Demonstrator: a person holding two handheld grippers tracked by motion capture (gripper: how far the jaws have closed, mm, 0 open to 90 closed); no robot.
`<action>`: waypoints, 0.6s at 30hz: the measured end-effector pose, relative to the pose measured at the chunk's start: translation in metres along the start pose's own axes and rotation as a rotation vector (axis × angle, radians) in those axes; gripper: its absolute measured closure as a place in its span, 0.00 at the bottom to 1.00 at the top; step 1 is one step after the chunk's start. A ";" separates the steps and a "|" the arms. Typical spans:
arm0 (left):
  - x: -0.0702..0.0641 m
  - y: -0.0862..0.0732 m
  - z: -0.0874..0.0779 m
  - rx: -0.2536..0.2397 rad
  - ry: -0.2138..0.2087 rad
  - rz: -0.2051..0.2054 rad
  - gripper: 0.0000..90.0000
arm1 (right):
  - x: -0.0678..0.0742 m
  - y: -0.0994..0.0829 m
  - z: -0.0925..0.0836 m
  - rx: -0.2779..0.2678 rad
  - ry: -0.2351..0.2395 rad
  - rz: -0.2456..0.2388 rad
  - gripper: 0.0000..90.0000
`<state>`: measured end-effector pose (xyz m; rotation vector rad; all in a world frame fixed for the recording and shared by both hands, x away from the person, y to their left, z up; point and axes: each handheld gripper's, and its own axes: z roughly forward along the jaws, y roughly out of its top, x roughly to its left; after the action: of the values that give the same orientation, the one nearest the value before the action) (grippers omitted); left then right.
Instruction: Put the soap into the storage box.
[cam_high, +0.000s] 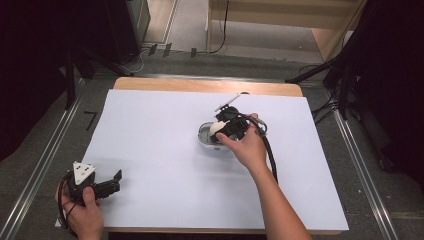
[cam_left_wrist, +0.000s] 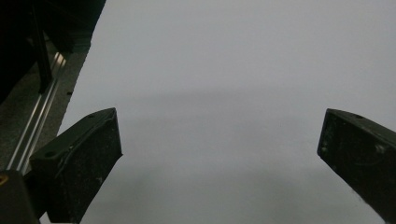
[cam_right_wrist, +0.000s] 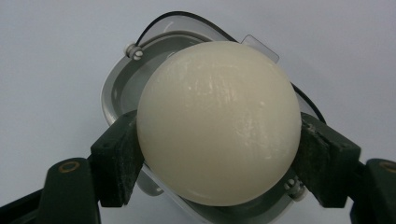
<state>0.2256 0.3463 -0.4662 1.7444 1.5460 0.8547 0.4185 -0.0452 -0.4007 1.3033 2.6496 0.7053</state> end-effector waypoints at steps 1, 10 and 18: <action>0.000 0.000 0.000 0.000 0.000 0.000 0.00 | 0.000 0.000 0.000 0.000 0.000 0.000 0.28; 0.000 0.000 0.000 0.001 0.000 0.001 0.00 | -0.002 0.000 0.005 0.012 0.002 0.012 0.28; 0.000 0.000 0.000 0.001 -0.001 -0.001 0.00 | -0.002 0.000 0.006 0.013 0.012 0.019 0.28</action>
<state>0.2259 0.3462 -0.4663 1.7449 1.5469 0.8526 0.4215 -0.0446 -0.4062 1.3334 2.6593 0.7018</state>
